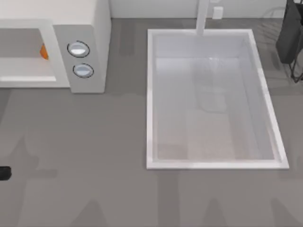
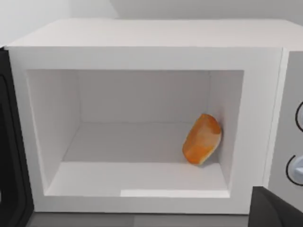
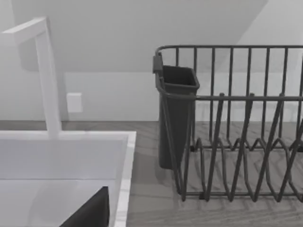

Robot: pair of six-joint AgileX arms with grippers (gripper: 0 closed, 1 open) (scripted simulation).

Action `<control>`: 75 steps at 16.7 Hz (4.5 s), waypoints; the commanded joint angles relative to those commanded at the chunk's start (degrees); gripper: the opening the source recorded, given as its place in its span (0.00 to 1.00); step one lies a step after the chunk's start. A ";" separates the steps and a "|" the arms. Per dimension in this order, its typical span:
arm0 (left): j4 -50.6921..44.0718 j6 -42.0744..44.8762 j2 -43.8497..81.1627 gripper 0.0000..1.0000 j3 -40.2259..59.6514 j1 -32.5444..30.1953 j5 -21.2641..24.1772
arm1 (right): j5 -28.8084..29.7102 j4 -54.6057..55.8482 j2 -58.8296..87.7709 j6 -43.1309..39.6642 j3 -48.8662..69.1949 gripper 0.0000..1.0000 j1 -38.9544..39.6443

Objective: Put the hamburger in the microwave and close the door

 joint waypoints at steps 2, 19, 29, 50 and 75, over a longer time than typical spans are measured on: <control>0.32 0.01 0.99 0.00 0.54 5.19 5.40 | 0.00 0.00 0.00 0.00 0.00 1.00 0.00; 9.68 0.17 10.20 0.00 0.28 5.59 5.61 | 0.00 0.00 0.00 0.00 0.00 1.00 0.00; 14.49 0.24 16.62 0.00 2.28 4.86 4.89 | 0.00 0.00 0.00 0.00 0.00 1.00 0.00; -10.95 31.02 61.57 0.00 42.19 39.93 21.90 | 0.00 0.00 0.00 0.00 0.00 1.00 0.00; -29.25 53.16 104.59 0.00 69.25 55.91 34.18 | 0.00 0.00 0.00 0.00 0.00 1.00 0.00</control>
